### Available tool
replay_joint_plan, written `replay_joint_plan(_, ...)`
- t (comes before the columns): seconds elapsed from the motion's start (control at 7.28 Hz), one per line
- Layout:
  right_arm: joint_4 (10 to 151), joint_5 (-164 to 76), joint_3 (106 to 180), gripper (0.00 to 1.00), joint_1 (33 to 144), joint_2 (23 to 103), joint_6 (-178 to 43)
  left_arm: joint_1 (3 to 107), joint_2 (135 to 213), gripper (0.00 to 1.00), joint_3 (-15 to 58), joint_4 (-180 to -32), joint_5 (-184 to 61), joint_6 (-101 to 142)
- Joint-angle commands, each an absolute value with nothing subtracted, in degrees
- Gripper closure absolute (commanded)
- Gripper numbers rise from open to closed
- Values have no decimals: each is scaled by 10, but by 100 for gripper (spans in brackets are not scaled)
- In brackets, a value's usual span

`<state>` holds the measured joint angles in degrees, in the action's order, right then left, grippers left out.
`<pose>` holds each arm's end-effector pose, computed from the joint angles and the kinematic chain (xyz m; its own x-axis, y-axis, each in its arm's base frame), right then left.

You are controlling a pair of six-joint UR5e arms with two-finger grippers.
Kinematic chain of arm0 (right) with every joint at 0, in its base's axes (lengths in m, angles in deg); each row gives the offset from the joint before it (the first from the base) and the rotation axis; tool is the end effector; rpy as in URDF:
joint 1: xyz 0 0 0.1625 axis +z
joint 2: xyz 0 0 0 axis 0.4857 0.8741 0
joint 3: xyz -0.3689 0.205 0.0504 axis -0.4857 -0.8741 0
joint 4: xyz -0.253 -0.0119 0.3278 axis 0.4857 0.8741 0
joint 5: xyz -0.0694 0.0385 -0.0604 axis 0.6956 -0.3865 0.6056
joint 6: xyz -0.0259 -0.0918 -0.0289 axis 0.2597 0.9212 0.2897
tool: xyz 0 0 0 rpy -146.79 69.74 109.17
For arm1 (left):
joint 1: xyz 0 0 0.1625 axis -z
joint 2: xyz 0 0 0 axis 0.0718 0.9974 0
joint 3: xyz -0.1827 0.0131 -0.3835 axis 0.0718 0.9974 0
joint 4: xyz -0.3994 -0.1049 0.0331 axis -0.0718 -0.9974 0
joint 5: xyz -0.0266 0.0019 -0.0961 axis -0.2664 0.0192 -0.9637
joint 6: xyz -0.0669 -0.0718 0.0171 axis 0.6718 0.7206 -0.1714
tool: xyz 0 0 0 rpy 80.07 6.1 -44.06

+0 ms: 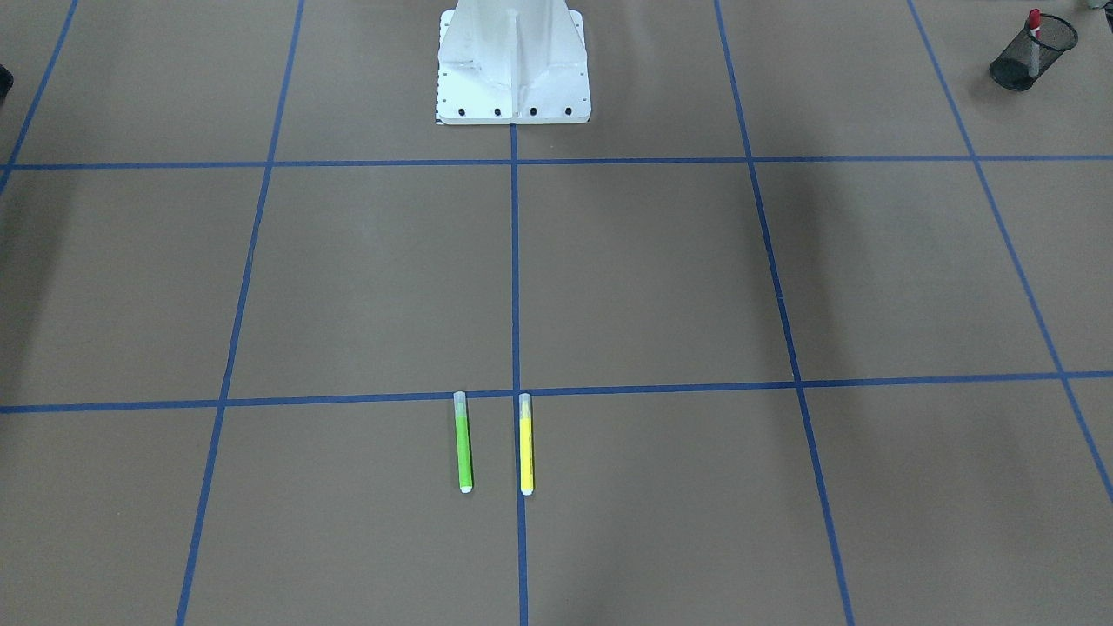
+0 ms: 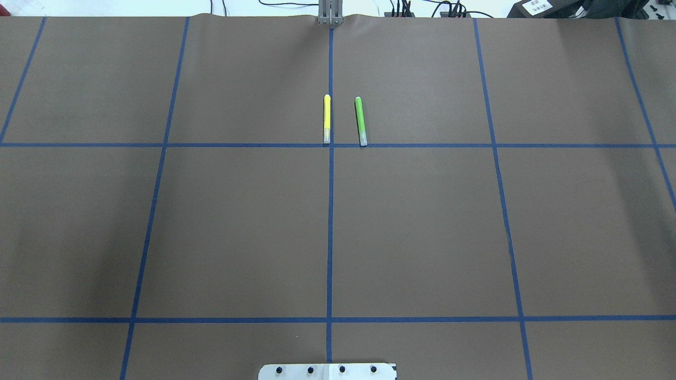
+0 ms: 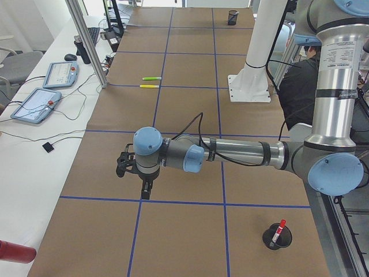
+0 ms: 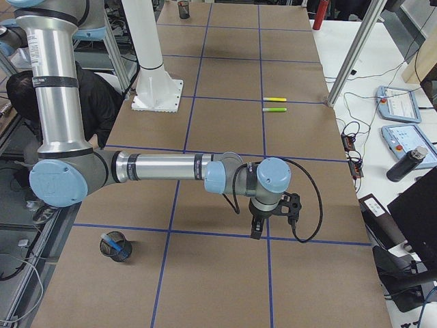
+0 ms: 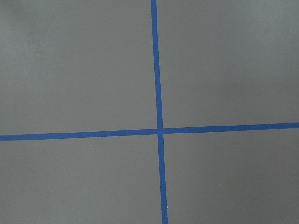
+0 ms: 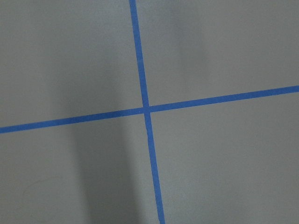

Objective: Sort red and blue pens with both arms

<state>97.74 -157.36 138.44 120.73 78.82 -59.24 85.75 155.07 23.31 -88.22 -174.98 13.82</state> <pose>0.0768 -0.5208 0.6370 0.6818 0.1793 0.7092 -0.1321 0.9837 -0.1217 -0.0617 -0.5084 0.6133 0.6994 0.0122 -0.7146 0.0960 0.9892 0.1109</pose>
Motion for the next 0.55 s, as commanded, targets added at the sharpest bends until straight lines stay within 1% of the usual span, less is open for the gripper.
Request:
replay_joint_plan(0.0,969,-1573,1383,0,1207,790,-606,857,1551,0,235,-885,-1750,164)
replay_joint_plan(0.41,969,-1572,1381,0,1207,790,-606,858,1546,0,251,-879,-1753,164)
